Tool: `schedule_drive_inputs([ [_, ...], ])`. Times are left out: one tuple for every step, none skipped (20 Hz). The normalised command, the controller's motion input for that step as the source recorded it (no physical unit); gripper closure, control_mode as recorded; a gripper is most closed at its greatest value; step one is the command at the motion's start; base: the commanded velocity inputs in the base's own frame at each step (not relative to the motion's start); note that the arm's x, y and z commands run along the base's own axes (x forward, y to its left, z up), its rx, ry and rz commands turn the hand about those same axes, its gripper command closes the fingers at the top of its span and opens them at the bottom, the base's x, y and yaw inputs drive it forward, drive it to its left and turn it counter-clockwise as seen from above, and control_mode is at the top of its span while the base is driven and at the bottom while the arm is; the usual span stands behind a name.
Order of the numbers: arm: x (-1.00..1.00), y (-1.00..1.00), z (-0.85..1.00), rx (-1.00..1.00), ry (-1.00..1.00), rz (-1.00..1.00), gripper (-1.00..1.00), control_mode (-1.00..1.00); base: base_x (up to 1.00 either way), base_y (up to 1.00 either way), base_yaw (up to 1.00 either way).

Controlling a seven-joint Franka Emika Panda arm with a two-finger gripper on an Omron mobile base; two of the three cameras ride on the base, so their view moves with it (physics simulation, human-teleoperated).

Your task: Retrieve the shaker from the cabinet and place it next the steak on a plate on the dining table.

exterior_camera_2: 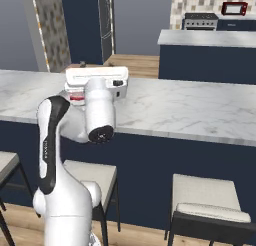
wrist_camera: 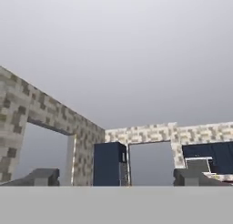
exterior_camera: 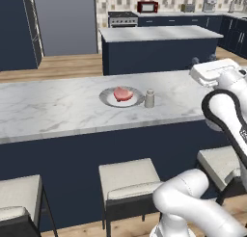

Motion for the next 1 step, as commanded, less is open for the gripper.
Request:
schedule_drive_inputs([
  [-0.98,-0.21,1.00,0.09,-0.35,0.00,-1.00,-1.00,0.00,0.00,0.00],
])
